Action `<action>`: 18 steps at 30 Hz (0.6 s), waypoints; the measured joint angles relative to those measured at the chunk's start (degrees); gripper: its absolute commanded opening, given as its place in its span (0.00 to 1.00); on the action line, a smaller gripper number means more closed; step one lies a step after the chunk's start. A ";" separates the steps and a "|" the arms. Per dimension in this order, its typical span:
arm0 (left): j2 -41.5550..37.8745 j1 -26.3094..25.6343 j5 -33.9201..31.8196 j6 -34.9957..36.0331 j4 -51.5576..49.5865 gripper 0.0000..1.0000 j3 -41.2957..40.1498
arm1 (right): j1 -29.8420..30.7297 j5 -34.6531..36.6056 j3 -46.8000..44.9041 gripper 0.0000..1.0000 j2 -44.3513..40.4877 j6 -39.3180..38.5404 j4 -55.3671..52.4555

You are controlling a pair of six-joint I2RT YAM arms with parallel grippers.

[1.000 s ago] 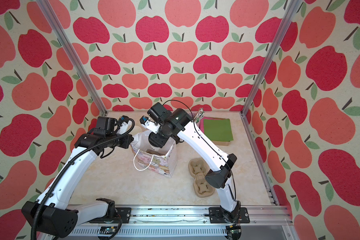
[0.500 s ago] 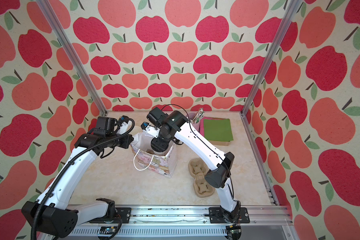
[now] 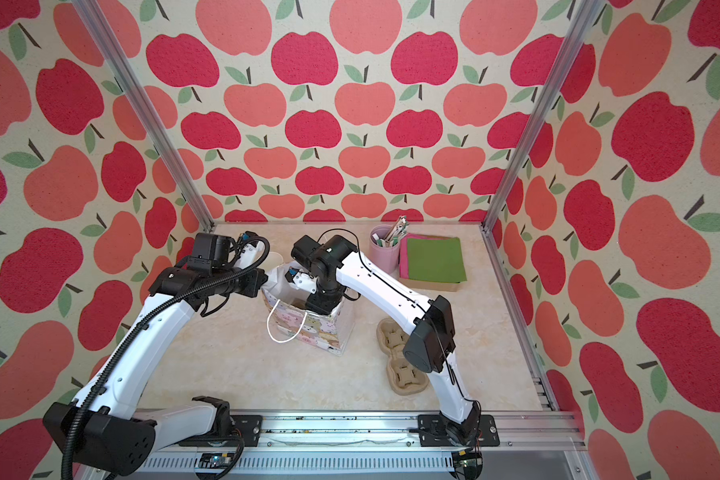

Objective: Pack a coffee takeout order
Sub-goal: Place the coffee cup in the cup tray.

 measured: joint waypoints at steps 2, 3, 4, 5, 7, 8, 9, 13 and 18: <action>0.00 0.00 0.00 0.00 0.00 0.00 0.00 | 0.00 0.02 -0.42 0.54 0.83 0.00 0.11; 0.00 0.00 0.00 0.00 0.00 0.00 0.00 | 0.00 0.00 -0.57 0.54 1.42 0.00 0.13; 0.00 0.00 -0.02 0.00 0.00 0.00 0.00 | 0.00 0.00 -0.74 0.54 1.92 0.00 0.20; 0.00 0.00 -0.02 0.00 0.00 0.00 0.00 | 0.00 0.04 -1.11 0.54 2.47 0.00 0.33; 0.00 0.00 0.00 0.00 0.02 0.00 -0.02 | 0.00 0.11 -1.66 0.54 3.37 0.00 0.55; 0.00 0.00 0.02 0.00 0.02 0.00 -0.09 | 0.00 0.17 -1.97 0.54 3.76 0.00 0.92; 0.00 0.00 0.00 0.00 0.00 0.00 -0.11 | 0.00 0.24 -2.21 0.54 4.15 0.00 1.29; 0.00 0.00 0.00 0.00 0.02 0.00 -0.13 | 0.00 0.44 -2.93 0.54 4.87 0.00 1.97; 0.00 0.00 0.00 0.00 0.02 0.00 -0.13 | 0.00 0.42 -3.58 0.54 4.87 0.02 2.60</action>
